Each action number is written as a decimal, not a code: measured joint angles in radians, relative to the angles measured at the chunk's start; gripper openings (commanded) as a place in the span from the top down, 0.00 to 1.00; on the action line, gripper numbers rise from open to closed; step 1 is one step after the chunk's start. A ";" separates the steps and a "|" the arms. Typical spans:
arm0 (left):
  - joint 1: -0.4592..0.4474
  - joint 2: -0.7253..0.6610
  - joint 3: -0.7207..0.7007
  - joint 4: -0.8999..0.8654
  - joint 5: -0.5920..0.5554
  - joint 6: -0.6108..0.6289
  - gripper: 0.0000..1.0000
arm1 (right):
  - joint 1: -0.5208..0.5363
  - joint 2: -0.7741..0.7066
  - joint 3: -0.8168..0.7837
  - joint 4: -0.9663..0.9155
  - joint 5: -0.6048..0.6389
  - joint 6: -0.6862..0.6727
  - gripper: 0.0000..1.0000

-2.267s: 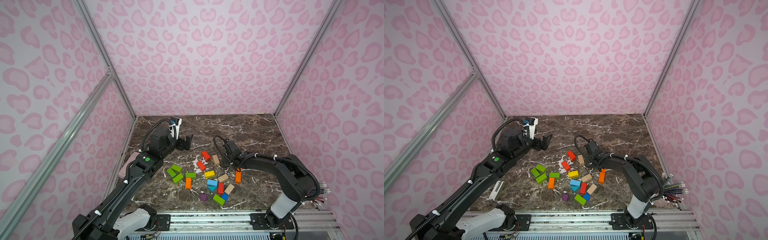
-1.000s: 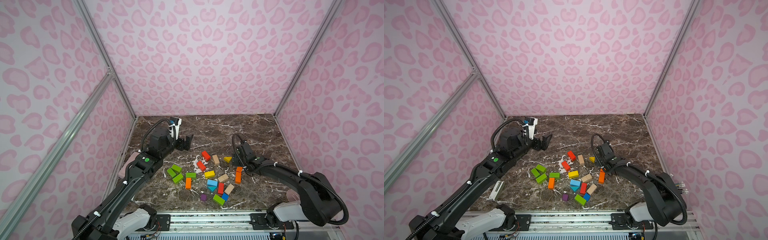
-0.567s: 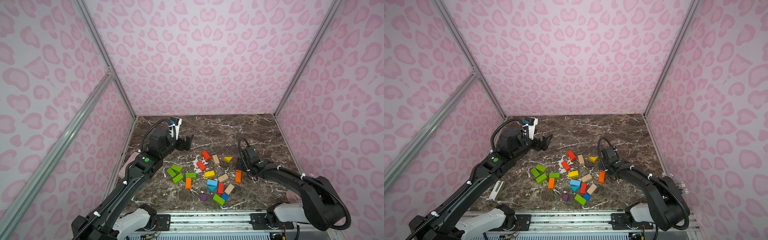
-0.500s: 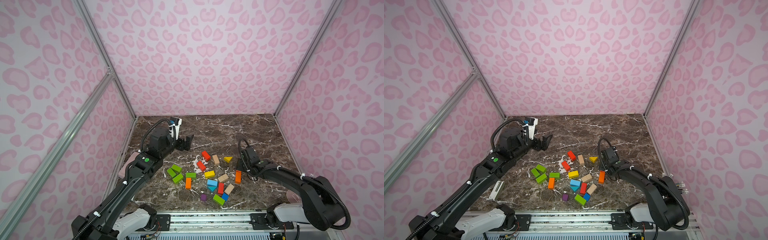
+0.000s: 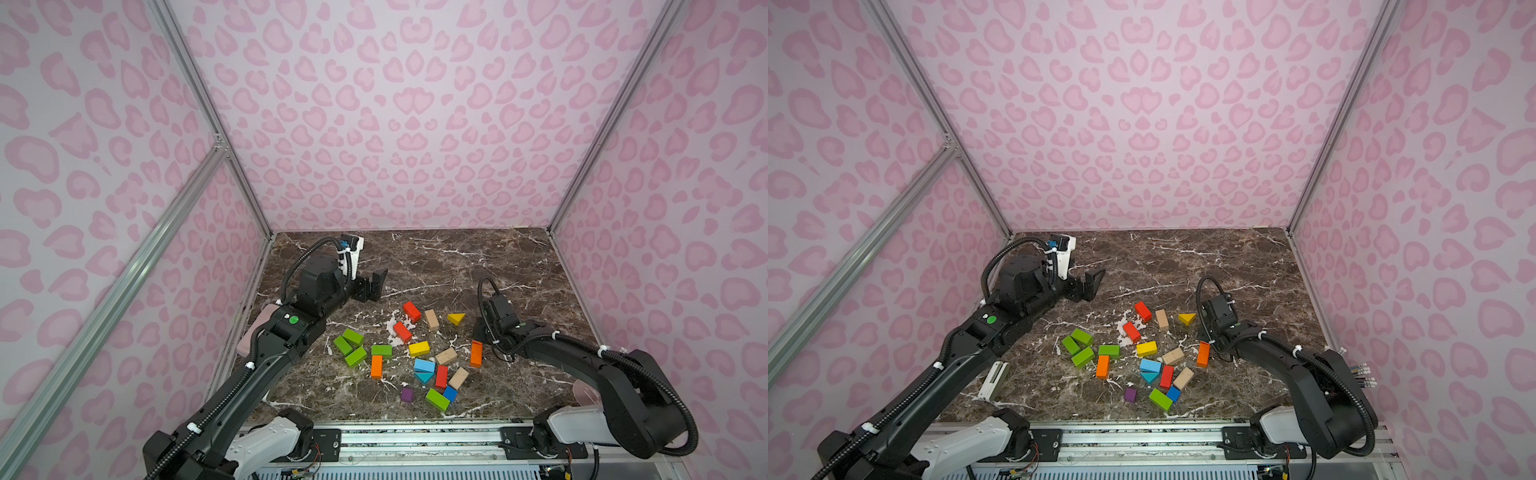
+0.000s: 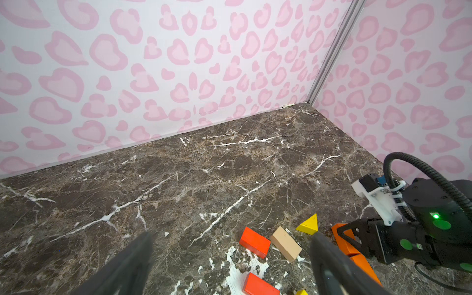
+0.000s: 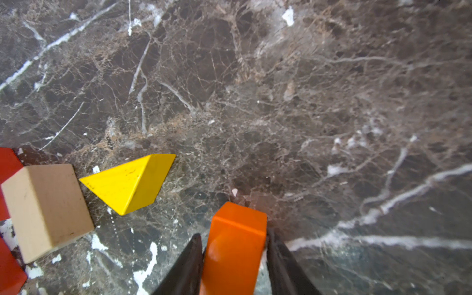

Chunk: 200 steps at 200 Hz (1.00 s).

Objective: Assemble a heart with building blocks
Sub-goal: Assemble the building block at the center of the board.

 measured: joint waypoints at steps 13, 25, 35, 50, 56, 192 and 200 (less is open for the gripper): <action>0.000 0.000 0.000 0.000 0.000 0.000 0.02 | 0.000 0.003 0.001 0.002 0.000 0.012 0.60; 0.000 0.000 0.000 0.000 0.004 0.000 0.02 | 0.000 0.007 0.001 0.005 0.000 0.016 0.63; 0.000 0.000 0.000 0.000 0.004 0.000 0.02 | 0.000 0.008 0.002 0.006 0.001 0.024 0.64; 0.000 0.000 -0.002 0.000 0.005 0.000 0.02 | 0.000 0.010 0.002 0.018 0.002 0.039 0.66; 0.000 0.000 -0.002 0.000 0.007 0.000 0.02 | 0.000 0.011 0.002 0.024 0.002 0.045 0.67; 0.000 -0.002 -0.003 0.000 0.007 0.000 0.02 | -0.016 0.145 0.104 0.096 0.024 0.146 0.69; 0.000 -0.002 -0.004 0.000 0.007 0.000 0.02 | -0.020 0.150 0.107 0.102 0.023 0.152 0.69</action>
